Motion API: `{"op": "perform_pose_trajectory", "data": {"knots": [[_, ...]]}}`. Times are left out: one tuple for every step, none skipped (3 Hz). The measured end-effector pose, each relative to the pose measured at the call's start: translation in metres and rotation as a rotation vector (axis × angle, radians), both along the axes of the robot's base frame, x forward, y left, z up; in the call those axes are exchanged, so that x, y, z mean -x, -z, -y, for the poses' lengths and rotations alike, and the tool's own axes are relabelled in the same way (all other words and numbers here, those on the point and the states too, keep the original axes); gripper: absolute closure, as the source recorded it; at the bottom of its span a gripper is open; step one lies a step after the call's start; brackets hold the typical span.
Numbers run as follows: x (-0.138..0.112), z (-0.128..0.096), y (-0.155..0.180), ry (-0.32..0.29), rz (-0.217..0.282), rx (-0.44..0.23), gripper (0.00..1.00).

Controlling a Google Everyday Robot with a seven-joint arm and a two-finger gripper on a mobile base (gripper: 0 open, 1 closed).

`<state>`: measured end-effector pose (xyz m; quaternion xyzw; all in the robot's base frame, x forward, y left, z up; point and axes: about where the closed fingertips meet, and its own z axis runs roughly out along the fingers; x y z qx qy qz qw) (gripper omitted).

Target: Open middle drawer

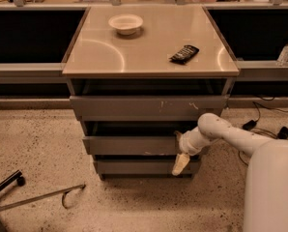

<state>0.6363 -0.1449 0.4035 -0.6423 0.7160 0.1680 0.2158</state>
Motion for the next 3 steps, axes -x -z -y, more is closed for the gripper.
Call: {"op": "perform_pose_trajectory", "data": {"knots": [[0.023, -0.001, -0.009, -0.024, -0.046, 0.01, 0.0], [0.076, -0.006, -0.017, -0.071, -0.137, 0.027, 0.0], [0.076, -0.006, -0.017, -0.071, -0.138, 0.027, 0.0]]}}
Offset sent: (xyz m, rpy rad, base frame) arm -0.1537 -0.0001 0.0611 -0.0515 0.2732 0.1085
